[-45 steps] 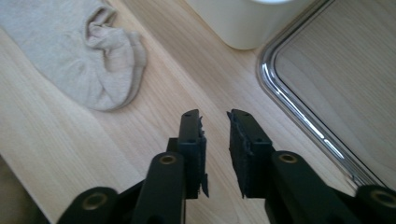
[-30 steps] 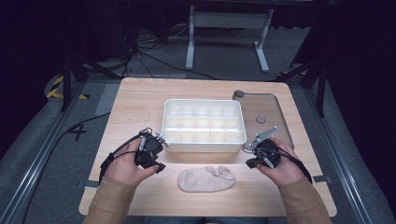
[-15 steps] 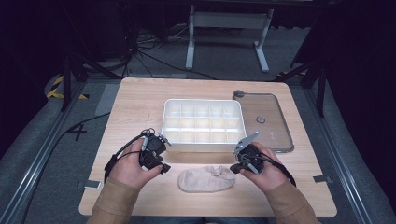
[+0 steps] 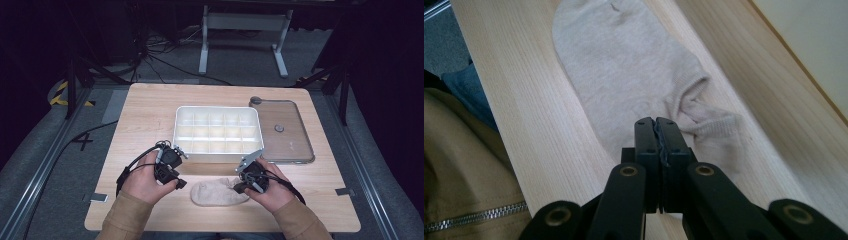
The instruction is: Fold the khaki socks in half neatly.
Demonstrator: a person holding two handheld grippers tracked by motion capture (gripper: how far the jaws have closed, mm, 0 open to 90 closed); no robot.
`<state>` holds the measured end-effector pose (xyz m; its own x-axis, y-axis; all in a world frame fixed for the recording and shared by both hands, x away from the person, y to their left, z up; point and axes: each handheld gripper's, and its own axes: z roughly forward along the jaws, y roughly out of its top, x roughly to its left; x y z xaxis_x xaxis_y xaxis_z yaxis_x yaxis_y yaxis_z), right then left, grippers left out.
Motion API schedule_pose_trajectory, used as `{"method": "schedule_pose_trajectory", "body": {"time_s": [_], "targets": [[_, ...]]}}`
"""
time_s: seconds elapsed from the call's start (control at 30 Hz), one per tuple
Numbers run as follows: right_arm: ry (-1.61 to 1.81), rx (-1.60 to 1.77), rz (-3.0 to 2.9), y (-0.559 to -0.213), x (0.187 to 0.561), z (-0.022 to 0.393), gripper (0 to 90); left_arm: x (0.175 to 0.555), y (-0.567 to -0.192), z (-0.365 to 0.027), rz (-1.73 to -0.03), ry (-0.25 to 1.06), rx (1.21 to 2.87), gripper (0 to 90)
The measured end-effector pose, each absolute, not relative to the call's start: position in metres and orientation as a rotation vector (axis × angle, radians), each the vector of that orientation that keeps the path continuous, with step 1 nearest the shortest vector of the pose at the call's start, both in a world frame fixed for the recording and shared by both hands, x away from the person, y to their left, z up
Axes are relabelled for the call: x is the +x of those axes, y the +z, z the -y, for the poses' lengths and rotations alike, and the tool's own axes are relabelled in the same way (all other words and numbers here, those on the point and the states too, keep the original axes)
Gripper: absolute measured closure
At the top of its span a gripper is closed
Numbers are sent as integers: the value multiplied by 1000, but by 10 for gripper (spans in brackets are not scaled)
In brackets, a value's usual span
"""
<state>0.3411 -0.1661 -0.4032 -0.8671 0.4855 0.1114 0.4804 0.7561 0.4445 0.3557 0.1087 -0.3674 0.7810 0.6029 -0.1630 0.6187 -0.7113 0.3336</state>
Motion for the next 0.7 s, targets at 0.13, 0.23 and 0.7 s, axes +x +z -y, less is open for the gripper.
{"method": "schedule_pose_trajectory", "body": {"time_s": [0.13, 0.23, 0.7], "targets": [[728, 775, -2955, -409, 339, 158, 894, 356, -368, -107, -925, -68, 2607, 568], [727, 745, -2973, -414, 336, 151, 893, 356, -370, -104, -927, -73, 2615, 569], [740, 651, -3014, -434, 331, 130, 892, 358, -379, -99, -912, -97, 2624, 572]]}}
